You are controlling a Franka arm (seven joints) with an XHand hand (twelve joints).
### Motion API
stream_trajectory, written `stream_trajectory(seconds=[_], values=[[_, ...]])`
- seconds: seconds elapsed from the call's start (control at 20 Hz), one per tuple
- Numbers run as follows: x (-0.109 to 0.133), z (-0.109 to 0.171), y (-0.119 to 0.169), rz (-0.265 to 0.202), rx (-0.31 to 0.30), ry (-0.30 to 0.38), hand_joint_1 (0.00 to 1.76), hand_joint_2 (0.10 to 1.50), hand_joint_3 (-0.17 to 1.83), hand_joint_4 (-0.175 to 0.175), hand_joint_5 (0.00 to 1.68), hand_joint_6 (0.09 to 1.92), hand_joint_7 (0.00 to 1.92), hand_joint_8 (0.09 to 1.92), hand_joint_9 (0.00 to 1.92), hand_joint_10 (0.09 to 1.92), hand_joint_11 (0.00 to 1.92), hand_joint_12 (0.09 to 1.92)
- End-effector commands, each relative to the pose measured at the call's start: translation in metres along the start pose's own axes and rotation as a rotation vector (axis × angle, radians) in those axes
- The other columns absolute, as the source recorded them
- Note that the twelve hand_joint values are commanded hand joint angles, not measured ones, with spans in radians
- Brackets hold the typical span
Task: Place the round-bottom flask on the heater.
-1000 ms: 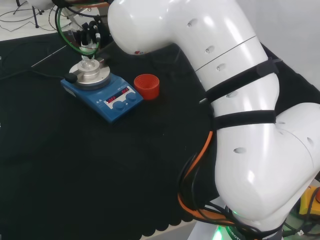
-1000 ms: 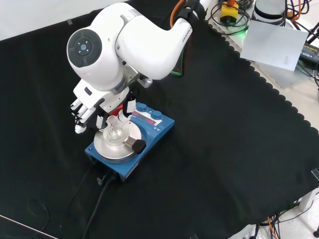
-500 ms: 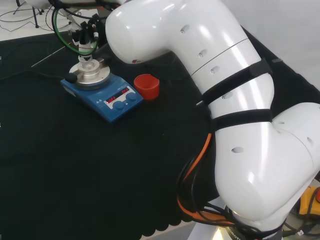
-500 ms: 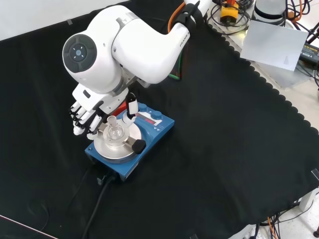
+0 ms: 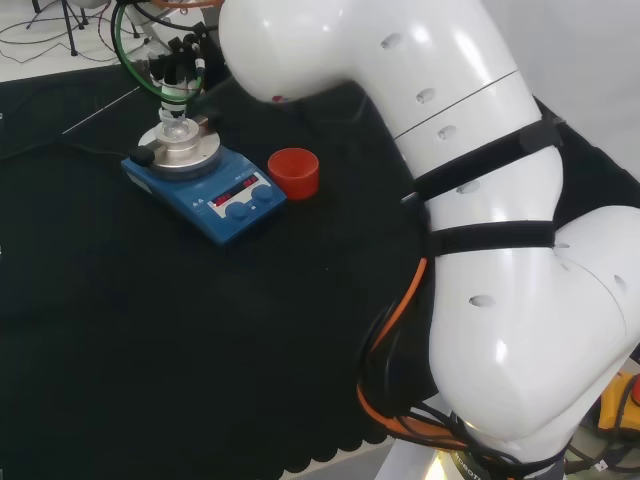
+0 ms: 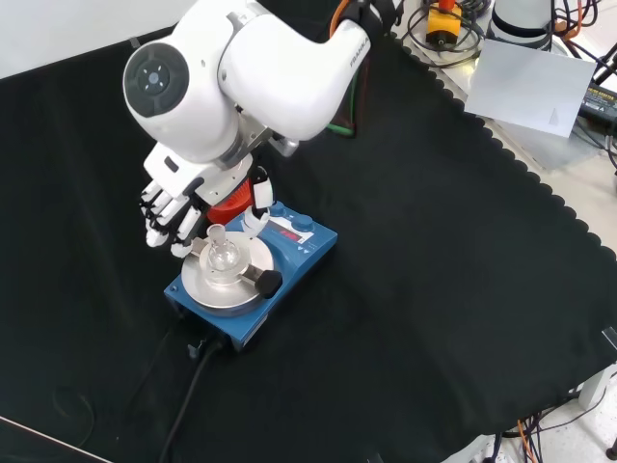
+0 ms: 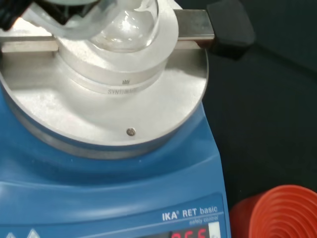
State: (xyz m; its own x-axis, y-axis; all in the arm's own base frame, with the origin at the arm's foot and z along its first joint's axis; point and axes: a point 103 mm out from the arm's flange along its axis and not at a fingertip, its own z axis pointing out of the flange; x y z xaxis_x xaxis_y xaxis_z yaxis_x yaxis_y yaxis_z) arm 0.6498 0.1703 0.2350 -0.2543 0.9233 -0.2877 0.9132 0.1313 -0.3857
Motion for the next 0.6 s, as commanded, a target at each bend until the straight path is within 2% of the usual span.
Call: stream_trajectory(seconds=[0.05,0.3,0.6], values=[[-0.027,-0.015,-0.038,0.028,-0.058,0.053,0.84,0.56,0.53,0.017,0.43,0.24,0.02,0.52,0.12,0.70,0.00,1.04],[-0.024,-0.021,-0.057,0.042,-0.084,0.052,0.83,0.58,0.51,0.017,0.44,0.21,0.03,0.53,0.13,0.69,0.00,1.05],[-0.032,-0.018,-0.080,0.047,-0.094,0.071,0.83,0.59,0.50,0.018,0.45,0.19,0.04,0.53,0.14,0.69,0.00,1.07]])
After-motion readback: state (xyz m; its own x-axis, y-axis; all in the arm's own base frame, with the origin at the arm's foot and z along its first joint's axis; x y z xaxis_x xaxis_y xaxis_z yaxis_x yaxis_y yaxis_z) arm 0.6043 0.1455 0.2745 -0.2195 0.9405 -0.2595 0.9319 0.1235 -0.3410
